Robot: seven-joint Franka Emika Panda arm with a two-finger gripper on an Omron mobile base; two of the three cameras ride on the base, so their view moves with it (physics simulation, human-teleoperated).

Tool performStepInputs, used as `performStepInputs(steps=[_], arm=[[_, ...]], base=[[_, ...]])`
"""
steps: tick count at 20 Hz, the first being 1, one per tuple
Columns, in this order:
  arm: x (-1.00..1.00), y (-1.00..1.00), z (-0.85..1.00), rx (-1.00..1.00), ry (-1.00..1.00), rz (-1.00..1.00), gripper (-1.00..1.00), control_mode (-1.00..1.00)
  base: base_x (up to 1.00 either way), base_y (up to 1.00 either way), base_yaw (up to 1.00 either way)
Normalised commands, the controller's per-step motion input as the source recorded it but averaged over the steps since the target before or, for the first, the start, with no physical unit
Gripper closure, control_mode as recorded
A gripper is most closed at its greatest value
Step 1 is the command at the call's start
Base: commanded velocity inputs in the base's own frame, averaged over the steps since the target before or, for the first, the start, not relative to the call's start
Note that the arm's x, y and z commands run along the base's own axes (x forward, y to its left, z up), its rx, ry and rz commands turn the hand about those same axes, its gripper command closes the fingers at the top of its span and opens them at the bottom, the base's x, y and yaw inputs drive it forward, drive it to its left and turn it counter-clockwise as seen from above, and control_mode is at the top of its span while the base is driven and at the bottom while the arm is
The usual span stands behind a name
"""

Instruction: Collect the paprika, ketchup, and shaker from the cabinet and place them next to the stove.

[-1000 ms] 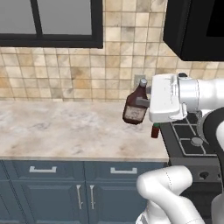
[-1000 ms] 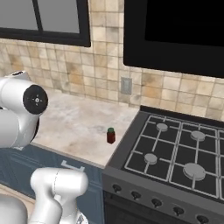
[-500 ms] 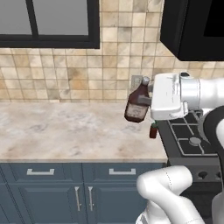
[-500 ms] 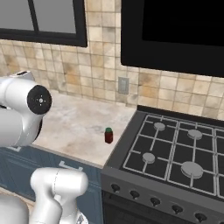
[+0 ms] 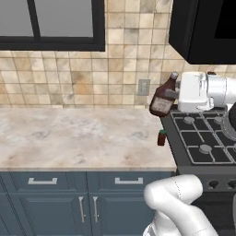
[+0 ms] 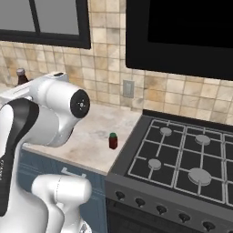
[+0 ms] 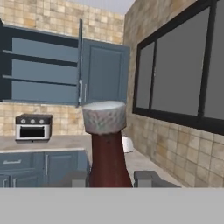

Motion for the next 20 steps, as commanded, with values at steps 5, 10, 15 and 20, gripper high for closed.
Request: performStepInputs(steps=[5, 10, 15, 20], arm=[[0.23, -0.7, 0.0, 0.0, 0.0, 0.0, 1.0, -1.0], [0.12, -0.68, 0.0, 0.0, 0.0, 0.0, 1.0, -1.0], [0.15, -0.62, -0.27, -0.04, 0.0, -0.01, 1.0, -1.0], [0.05, -0.47, -0.66, -0.07, 0.0, -0.04, 1.0, -1.0]], base=[[0.0, 0.0, 0.0], [0.0, 0.0, 0.0], [0.0, 0.0, 0.0], [0.0, 0.0, 0.0]])
